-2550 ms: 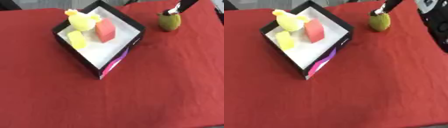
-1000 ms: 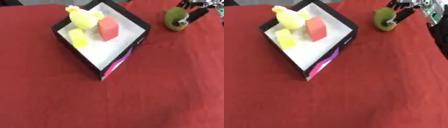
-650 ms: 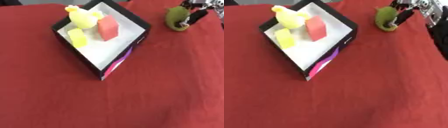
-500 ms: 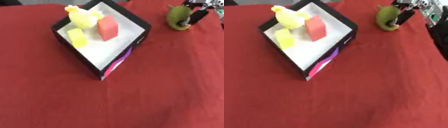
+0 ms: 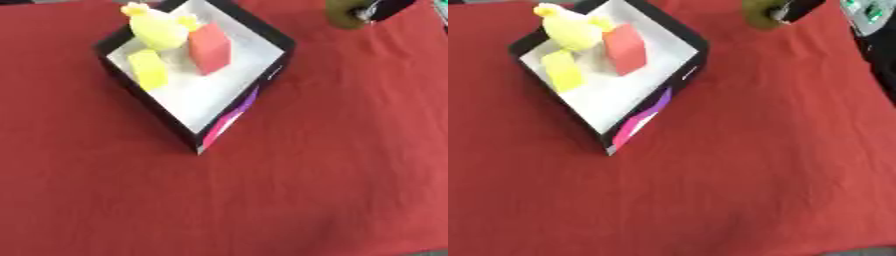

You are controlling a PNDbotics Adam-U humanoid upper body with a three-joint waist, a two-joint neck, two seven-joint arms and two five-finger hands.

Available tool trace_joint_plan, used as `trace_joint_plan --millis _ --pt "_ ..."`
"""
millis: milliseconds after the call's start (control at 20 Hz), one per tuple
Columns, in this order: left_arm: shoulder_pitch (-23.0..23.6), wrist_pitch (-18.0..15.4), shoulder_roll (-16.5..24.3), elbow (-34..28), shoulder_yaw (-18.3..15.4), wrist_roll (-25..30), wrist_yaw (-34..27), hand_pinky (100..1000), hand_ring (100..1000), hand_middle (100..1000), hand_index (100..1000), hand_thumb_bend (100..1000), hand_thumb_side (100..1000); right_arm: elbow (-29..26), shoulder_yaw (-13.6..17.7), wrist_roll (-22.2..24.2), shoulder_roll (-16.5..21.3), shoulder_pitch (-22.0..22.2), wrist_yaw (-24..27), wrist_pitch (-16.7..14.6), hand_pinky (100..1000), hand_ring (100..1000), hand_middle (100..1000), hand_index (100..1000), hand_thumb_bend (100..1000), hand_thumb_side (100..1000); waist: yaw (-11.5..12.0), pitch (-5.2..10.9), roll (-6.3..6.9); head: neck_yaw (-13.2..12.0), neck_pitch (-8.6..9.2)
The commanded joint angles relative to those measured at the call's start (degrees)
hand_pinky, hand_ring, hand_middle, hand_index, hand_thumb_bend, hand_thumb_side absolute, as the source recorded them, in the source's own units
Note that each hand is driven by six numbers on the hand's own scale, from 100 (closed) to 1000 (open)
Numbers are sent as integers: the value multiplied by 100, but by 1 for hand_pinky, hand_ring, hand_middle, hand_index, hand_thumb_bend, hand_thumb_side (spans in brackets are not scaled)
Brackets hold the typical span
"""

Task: Pick up objects on the table and place them in the box.

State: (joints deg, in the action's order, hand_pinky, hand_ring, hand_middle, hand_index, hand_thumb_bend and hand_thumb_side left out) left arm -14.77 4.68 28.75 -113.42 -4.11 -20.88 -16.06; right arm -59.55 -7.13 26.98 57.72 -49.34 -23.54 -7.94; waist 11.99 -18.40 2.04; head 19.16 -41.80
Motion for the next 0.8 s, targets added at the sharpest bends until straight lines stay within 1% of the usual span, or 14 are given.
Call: trace_joint_plan --millis 50,150,250,450,550,650,750,800 --pt "26 -9 216 -63 -93 14 53 937 665 702 855 158 714 -483 -47 -252 421 -99 147 167 804 635 425 534 213 100 -47 301 -100 -50 -132" --pt "91 -4 255 -48 -107 1 91 938 665 703 856 159 705 -850 -195 -335 461 -182 160 182 801 628 417 513 206 100 -120 375 -106 -97 -207" --pt "118 -6 275 -40 -114 -11 106 938 666 704 855 161 699 -1183 -273 -430 449 -321 207 272 798 625 408 504 197 100 -165 438 -108 -120 -226" --pt "143 -21 295 -53 -120 -25 126 937 667 705 854 169 690 -1604 -368 -472 224 -839 320 508 798 621 408 505 179 100 -213 568 -110 -141 -232" --pt "171 -31 302 -52 -135 -46 132 937 668 707 854 176 687 -1717 -422 -412 -17 -1143 394 577 800 619 407 505 160 100 -238 632 -121 -148 -232" --pt "203 -39 307 -45 -158 -79 141 936 669 710 854 179 683 -1771 -507 -299 -347 -1443 463 615 798 616 407 504 153 100 -260 700 -130 -146 -232" --pt "239 -56 309 -43 -187 -121 141 936 670 714 855 185 678 -1797 -583 -190 -752 -1698 497 633 796 611 404 501 131 100 -271 769 -129 -145 -232" --pt "260 -70 312 -45 -210 -152 139 936 672 716 856 189 675 -1806 -635 -127 -974 -1810 495 638 793 609 404 500 134 100 -271 802 -128 -154 -232"
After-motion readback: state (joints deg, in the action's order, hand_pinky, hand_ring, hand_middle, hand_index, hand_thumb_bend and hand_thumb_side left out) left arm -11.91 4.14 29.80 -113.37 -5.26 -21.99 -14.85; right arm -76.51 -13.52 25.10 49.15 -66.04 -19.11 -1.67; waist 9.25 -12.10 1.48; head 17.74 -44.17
